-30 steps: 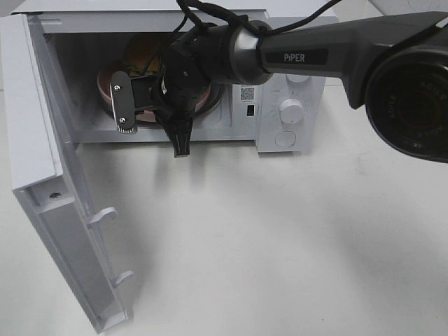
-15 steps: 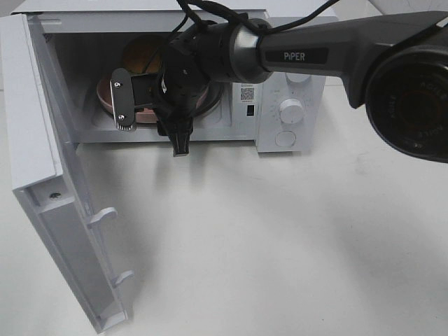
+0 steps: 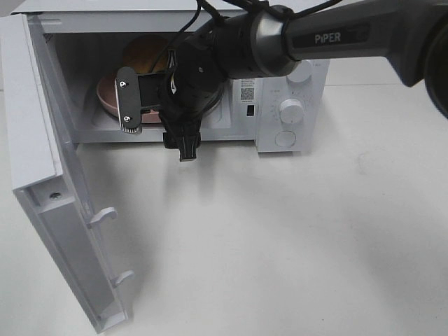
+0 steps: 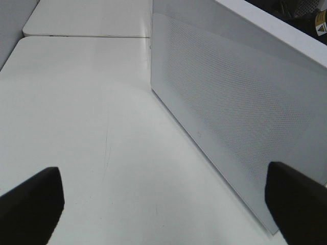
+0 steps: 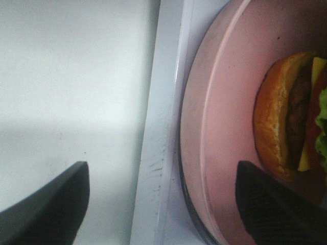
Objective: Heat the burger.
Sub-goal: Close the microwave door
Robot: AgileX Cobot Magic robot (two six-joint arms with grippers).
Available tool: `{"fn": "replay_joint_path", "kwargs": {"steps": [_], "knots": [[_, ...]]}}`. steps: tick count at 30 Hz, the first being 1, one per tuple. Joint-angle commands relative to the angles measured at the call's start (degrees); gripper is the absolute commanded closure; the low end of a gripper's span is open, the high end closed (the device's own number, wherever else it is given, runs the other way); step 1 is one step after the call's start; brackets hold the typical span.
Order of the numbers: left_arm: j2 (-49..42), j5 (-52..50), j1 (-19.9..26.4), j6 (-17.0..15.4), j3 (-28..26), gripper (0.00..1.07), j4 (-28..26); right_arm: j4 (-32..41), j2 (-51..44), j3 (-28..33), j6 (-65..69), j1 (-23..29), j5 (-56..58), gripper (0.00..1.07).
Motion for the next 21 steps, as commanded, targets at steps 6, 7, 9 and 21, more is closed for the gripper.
{"fn": "replay_joint_path", "kwargs": {"steps": [6,7,9,21], "knots": [[-1.15,-0.17,0.11,-0.34,0.11,0.07,0.0,0.0,-6.07,7.56,0.74,0.69,-3.95,0.27],[-1.15,-0.17,0.11,-0.34,0.11,0.07,0.0,0.0,-7.73,9.45,0.92,0.69,-4.53,0.27],[-1.15,-0.17,0.11,-0.34,0.11,0.07,0.0,0.0,-8.48,10.14,0.92,0.69,-4.53,0.27],[-1.15,-0.17,0.11,-0.34,0.11,0.07,0.0,-0.34,-16.84,19.82,3.67,0.69,-4.18,0.31]]}}
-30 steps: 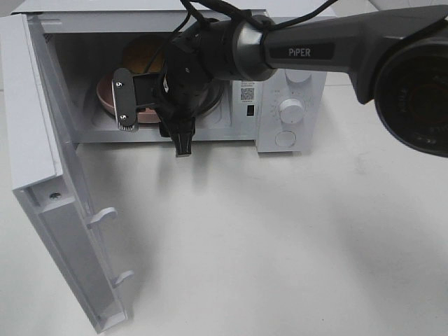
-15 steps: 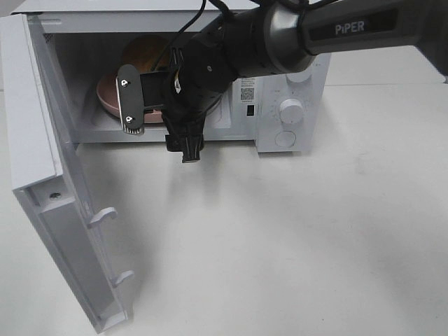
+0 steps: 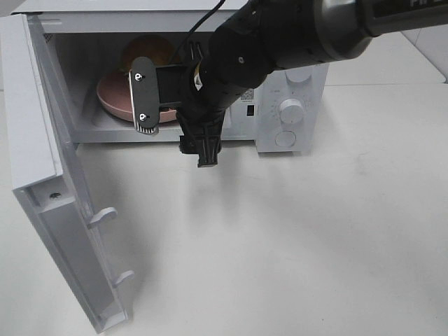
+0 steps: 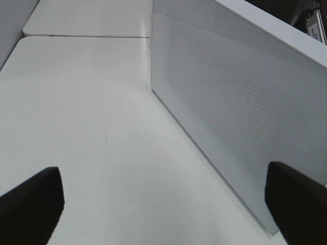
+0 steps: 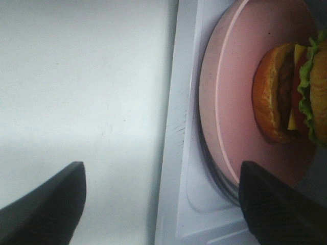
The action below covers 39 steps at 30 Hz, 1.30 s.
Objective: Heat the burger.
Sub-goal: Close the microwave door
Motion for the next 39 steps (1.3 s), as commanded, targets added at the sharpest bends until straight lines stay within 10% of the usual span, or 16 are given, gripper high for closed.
{"fn": "replay_joint_path", "kwargs": {"steps": [1,39], "knots": [[-1.15,-0.17,0.11,-0.34,0.11,0.07,0.0,-0.34,-2.98,3.21,1.09,0.06,-0.17,0.31],[-1.15,-0.17,0.11,-0.34,0.11,0.07,0.0,0.17,-33.06,30.19,41.42,0.06,22.46,0.31]]}}
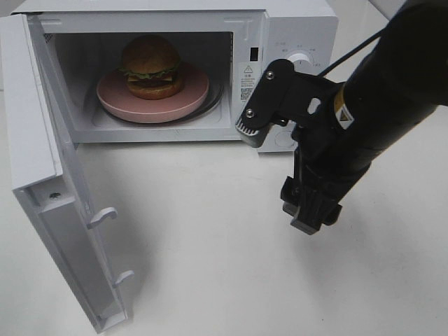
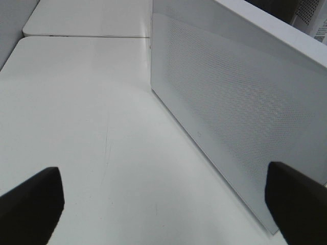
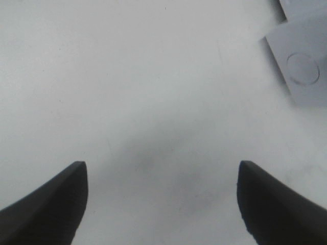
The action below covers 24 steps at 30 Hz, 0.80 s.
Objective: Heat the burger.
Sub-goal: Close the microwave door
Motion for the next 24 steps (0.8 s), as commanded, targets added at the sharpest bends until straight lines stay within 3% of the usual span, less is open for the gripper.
{"fn": "replay_joint_path", "kwargs": {"steps": [1,14,24], "knots": [[-1.15,-0.17,0.11,-0.34,0.11,0.07,0.0,0.11,-3.32,1.43,4.3,0.06,3.61,0.31],[-1.15,-0.17,0.11,-0.34,0.11,0.07,0.0,0.29,-17.13,5.5,9.34,0.06,14.38,0.31],[-1.15,-0.17,0.11,-0.34,0.11,0.07,0.0,4.64,-27.33,5.79,9.4,0.06,24.35,0.31]]}}
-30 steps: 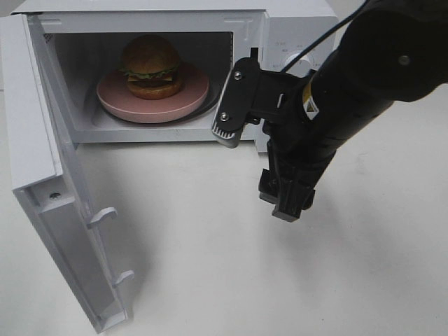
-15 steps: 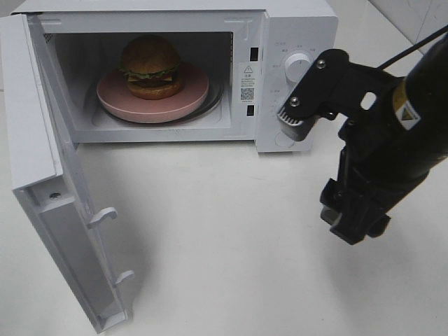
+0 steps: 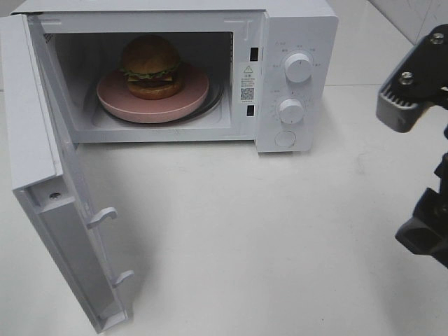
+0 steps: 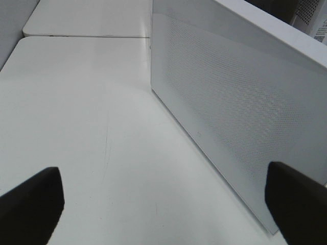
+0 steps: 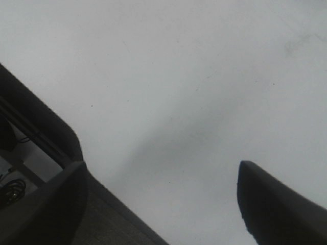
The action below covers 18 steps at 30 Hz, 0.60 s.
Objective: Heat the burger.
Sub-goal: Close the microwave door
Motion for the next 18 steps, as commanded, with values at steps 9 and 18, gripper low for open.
{"fn": "replay_joint_path", "kwargs": {"steps": [9,18], "knots": [[-1.15,-0.17,0.11,-0.34,0.11,0.07,0.0,0.57,-9.8,0.4,1.2,0.06,7.79,0.32],[-1.15,-0.17,0.11,-0.34,0.11,0.07,0.0,0.29,-21.83,7.16,3.61,-2.92,4.07,0.32]]}}
